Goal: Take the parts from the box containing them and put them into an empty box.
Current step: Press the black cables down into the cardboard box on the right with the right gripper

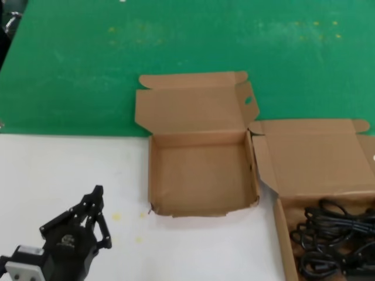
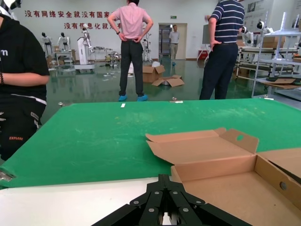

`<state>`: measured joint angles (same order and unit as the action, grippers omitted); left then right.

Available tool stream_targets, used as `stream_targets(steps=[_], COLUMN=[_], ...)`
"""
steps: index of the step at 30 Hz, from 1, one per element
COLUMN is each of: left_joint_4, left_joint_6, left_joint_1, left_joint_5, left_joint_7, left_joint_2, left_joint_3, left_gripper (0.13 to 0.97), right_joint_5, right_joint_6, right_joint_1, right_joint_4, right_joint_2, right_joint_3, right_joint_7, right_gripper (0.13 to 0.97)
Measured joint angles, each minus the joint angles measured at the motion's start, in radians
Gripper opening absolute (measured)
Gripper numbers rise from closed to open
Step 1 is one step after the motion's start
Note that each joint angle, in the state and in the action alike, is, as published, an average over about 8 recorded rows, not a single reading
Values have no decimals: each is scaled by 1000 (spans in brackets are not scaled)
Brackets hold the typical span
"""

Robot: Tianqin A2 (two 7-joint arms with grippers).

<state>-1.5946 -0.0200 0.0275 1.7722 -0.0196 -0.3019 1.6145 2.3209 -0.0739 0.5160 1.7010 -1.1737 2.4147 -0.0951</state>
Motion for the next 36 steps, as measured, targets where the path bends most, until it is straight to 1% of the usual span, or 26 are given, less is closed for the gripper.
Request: stream_targets(steps=[3, 6, 8, 11, 16, 20, 23, 28, 36], left_joint_4=[0, 0, 0, 0, 0, 0, 0, 0, 0], left_joint_6=[0, 0, 0, 0, 0, 0, 0, 0, 0], left_joint_1=[0, 0, 0, 0, 0, 0, 0, 0, 0], left_joint_5=[0, 0, 0, 0, 0, 0, 0, 0, 0], left_joint_7=[0, 0, 0, 0, 0, 0, 0, 0, 0], left_joint_2=[0, 0, 0, 0, 0, 0, 0, 0, 0], left_joint_3=[0, 0, 0, 0, 0, 0, 0, 0, 0], left_gripper=[140, 137, 136, 135, 135, 135, 135, 135, 135], right_joint_5=[-94, -228, -320, -454, -658, -792, -867, -954, -1037], right_joint_6=[79, 176, 243, 339, 485, 587, 648, 727, 843], right_joint_1=[129, 253, 321, 397, 447, 452, 448, 438, 439], right_joint_4=[-25, -59, -83, -118, -175, -218, -247, -299, -391], right_joint_2=[-36, -48, -47, -31, 21, 78, 123, 194, 293], right_joint_3=[105, 187, 222, 243, 197, 129, 80, 8, -84], right_joint_7=[57, 142, 197, 265, 324, 325, 310, 269, 186], right_gripper=[966, 966, 966, 966, 966, 966, 966, 966, 963])
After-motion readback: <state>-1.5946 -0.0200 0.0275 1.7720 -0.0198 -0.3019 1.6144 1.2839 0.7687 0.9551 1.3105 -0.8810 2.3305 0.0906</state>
